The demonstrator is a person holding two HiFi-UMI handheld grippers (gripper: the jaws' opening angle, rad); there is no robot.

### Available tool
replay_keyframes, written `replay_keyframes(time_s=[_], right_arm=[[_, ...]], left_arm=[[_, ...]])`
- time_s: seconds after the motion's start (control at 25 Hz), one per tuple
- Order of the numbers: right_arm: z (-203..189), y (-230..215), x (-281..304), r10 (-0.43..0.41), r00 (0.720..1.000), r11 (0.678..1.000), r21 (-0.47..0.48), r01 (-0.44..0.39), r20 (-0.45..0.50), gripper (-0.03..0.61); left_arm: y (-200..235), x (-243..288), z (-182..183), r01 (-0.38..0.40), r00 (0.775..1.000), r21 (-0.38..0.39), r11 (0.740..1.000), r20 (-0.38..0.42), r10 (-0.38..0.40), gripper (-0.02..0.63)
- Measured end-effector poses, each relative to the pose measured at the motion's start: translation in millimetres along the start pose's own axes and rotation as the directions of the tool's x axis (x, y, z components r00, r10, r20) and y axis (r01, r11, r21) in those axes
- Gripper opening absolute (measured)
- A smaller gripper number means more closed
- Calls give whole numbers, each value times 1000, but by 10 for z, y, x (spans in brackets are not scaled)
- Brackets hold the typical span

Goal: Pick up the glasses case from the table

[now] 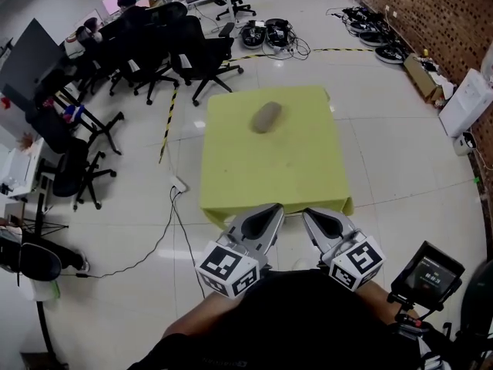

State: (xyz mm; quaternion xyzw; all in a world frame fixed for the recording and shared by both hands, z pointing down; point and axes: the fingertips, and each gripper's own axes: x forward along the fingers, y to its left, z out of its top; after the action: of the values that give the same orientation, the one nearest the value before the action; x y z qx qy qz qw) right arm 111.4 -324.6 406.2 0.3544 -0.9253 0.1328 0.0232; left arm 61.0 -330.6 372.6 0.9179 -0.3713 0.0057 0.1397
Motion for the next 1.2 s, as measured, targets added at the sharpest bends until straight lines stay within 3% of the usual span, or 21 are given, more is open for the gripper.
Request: replay_keyframes(time_s=[0.24, 0.8, 1.2], right_arm=[[-4, -348, -182, 6, 1000, 1000, 19, -7, 13, 2], [-131, -304, -307, 55, 998, 996, 66, -58, 41, 2], [-201, -243, -286, 76, 997, 994, 81, -77, 16, 2]], left_arm=[[-108, 356, -15, -25, 1000, 9, 1000, -4, 25, 6], [-241, 334, -148, -76, 996, 42, 996, -35, 78, 6], [-190, 224, -230, -109, 992, 21, 994, -55, 110, 6]])
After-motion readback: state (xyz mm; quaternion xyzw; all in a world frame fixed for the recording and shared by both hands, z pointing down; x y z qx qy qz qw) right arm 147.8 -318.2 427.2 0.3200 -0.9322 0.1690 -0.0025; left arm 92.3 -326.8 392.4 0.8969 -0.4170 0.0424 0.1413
